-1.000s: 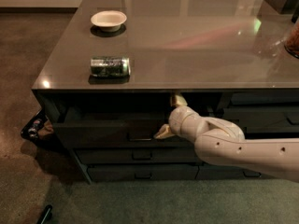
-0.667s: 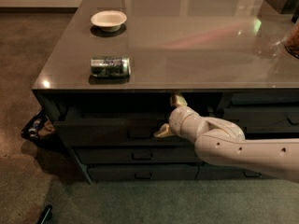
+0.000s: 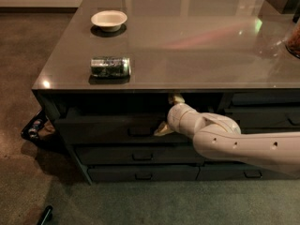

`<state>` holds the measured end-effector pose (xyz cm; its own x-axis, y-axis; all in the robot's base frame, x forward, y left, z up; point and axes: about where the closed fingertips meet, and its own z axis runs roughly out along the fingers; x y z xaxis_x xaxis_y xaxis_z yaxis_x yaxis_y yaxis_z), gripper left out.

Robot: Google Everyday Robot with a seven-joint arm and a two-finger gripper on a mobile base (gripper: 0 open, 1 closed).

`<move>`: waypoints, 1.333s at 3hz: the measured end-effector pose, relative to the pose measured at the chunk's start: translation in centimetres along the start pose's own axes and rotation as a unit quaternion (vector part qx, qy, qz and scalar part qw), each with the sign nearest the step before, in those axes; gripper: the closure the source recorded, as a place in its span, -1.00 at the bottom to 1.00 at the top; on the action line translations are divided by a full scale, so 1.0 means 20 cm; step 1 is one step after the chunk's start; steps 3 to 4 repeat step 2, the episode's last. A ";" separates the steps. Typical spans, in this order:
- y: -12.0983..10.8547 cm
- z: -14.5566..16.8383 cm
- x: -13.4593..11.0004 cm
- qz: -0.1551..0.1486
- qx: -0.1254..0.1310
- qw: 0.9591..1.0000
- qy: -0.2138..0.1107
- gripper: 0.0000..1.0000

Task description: Close top drawer

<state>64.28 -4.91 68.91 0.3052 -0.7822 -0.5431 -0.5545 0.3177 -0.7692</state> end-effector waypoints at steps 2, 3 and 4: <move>-0.07 0.05 0.02 -0.011 0.011 1.000 0.000 -1.00; -0.07 0.05 0.02 -0.011 0.011 1.000 0.000 -1.00; -0.07 0.05 0.02 -0.011 0.011 1.000 0.000 -1.00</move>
Offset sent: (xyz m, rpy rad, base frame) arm 0.1542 -0.0311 0.0395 -0.0642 -0.1816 -0.0348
